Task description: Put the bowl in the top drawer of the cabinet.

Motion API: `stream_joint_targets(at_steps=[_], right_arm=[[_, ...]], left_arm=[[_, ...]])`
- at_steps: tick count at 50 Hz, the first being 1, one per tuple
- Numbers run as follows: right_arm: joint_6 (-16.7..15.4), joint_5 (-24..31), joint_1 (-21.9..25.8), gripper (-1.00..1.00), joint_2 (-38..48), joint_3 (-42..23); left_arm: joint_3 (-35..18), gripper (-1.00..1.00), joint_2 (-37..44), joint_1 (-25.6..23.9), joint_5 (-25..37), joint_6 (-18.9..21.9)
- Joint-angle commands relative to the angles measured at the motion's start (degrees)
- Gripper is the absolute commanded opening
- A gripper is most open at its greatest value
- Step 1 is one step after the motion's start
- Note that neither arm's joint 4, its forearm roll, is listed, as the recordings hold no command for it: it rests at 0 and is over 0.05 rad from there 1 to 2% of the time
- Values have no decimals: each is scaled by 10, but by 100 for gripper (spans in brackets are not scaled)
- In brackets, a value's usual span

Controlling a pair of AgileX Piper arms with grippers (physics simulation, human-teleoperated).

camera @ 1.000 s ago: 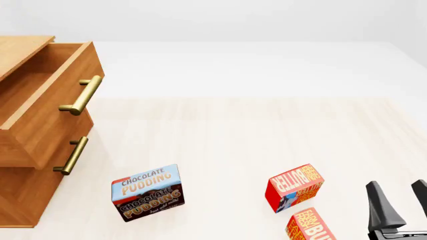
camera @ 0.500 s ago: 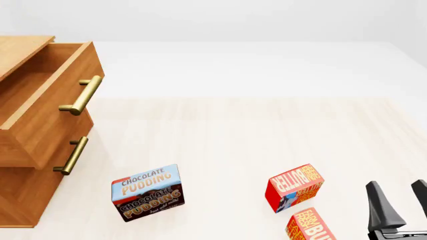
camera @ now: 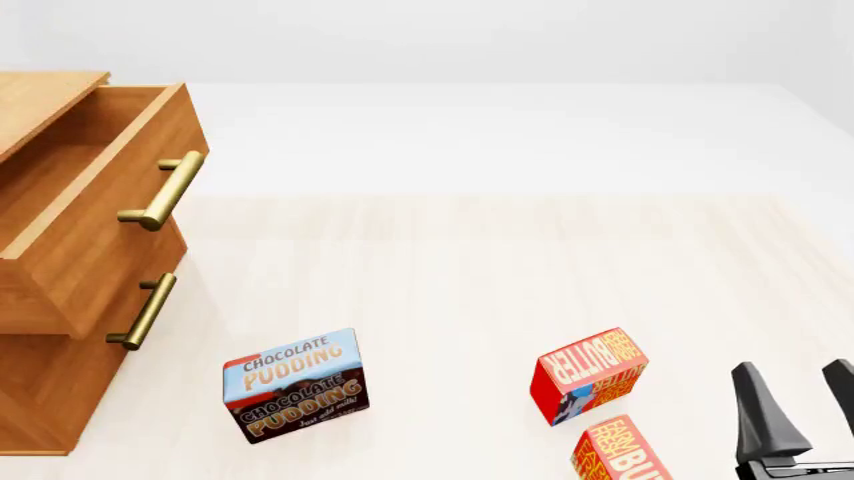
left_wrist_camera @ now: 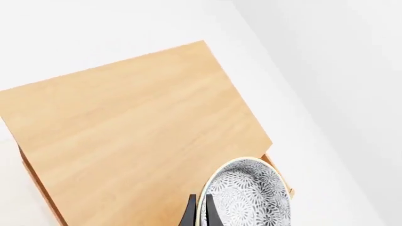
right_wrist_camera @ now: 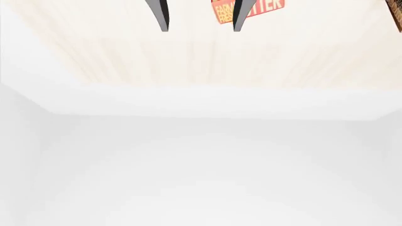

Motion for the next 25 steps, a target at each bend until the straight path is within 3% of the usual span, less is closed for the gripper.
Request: stream_joint_targets(at_steps=[1,25], right_arm=[[0,0,-1,100,0,0],[-1,1,-5,100,0,0]], left_arm=[[-1,-100,14,11,-16,-10],[14,-100,49,44,-43,4]])
